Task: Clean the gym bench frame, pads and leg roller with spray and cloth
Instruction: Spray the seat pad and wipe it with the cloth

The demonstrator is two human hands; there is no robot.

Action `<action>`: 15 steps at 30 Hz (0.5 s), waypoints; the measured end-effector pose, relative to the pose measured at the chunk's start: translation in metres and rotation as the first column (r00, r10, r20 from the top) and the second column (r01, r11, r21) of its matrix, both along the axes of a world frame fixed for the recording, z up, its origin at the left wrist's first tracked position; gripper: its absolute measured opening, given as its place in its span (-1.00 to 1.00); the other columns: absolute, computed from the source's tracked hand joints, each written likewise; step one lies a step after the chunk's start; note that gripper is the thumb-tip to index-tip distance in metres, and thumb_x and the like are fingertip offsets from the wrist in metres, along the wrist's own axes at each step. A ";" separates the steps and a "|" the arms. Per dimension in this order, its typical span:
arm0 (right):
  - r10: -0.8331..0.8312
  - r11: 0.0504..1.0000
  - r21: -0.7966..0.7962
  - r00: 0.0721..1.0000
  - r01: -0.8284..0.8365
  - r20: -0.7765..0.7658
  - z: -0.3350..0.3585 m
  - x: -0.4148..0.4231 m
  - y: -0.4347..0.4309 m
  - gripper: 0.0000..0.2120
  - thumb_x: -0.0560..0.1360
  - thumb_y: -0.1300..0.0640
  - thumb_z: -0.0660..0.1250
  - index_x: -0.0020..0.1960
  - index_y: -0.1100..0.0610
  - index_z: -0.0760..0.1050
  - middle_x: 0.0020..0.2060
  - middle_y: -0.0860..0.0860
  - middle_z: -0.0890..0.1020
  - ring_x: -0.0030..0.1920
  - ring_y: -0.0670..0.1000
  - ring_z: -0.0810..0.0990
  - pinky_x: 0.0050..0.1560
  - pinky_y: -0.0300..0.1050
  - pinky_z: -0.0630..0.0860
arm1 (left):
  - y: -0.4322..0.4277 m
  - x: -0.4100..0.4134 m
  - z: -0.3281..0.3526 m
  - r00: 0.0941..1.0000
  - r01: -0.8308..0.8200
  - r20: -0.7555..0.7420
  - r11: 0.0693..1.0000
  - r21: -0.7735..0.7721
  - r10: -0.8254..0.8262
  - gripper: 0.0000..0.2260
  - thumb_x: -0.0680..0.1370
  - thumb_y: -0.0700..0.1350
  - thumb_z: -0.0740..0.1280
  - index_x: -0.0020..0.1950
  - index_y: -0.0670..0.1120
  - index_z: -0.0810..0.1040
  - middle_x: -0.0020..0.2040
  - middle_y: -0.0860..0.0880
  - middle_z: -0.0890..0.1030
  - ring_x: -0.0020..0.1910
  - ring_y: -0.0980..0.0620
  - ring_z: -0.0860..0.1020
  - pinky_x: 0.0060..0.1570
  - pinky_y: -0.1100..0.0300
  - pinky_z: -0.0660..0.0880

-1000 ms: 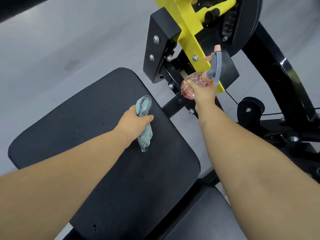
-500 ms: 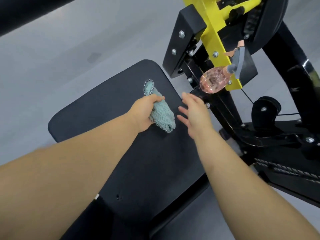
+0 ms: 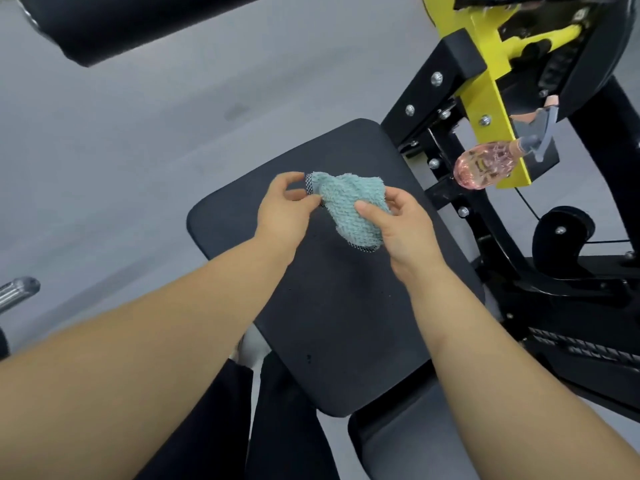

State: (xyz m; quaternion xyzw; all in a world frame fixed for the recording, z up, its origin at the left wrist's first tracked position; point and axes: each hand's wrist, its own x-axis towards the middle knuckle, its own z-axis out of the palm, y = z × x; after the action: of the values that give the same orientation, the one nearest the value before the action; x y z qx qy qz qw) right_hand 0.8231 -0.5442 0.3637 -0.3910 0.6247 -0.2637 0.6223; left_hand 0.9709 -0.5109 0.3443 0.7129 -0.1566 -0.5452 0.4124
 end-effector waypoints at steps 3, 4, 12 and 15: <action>0.020 0.997 -0.071 1.000 -0.021 -0.011 0.006 0.025 0.020 -0.76 0.41 0.24 0.46 0.00 0.03 0.50 -0.01 0.01 0.62 -0.07 -0.09 0.63 -0.11 -0.19 0.59 | 0.014 0.009 0.012 0.999 0.035 -0.006 0.998 -0.057 -0.036 -0.77 0.55 -0.11 0.18 -0.01 0.17 0.57 0.03 0.09 0.64 0.01 0.11 0.60 0.14 0.03 0.53; 0.026 0.996 -0.084 0.999 -0.027 -0.021 0.007 0.036 0.028 -0.76 0.41 0.24 0.46 0.00 0.02 0.50 -0.02 0.01 0.61 -0.09 -0.11 0.63 -0.14 -0.20 0.59 | 0.019 0.014 0.015 0.996 0.049 -0.067 0.998 -0.050 -0.052 -0.77 0.55 -0.07 0.15 -0.06 0.16 0.58 0.02 0.05 0.65 0.03 0.08 0.60 0.14 -0.01 0.53; 0.009 1.000 -0.017 0.991 -0.007 0.137 0.009 0.074 0.065 -0.62 0.46 0.23 0.39 0.22 0.14 0.36 0.04 0.03 0.60 -0.04 -0.04 0.65 -0.07 -0.08 0.60 | 0.051 0.048 0.005 0.875 0.031 -0.483 0.994 0.109 0.026 -0.73 0.60 -0.03 0.19 0.22 -0.09 0.53 0.11 -0.08 0.65 0.06 -0.05 0.63 -0.02 0.04 0.59; -0.028 0.999 0.025 0.996 0.026 0.087 0.000 0.087 0.074 -0.44 0.44 0.05 0.44 0.37 0.05 0.32 0.16 0.02 0.53 0.07 -0.05 0.62 0.04 -0.06 0.60 | 0.062 0.051 0.001 0.832 0.042 -0.555 0.995 0.092 0.016 -0.73 0.58 -0.05 0.25 0.22 -0.13 0.53 0.11 -0.09 0.65 0.07 -0.05 0.63 0.01 0.06 0.58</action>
State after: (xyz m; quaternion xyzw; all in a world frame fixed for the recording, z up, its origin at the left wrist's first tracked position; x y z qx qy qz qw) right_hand 0.9105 -0.4702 0.3640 -0.3632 0.6053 -0.2816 0.6500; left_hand 1.0215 -0.4490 0.3455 0.5427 -0.0075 -0.7385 0.4001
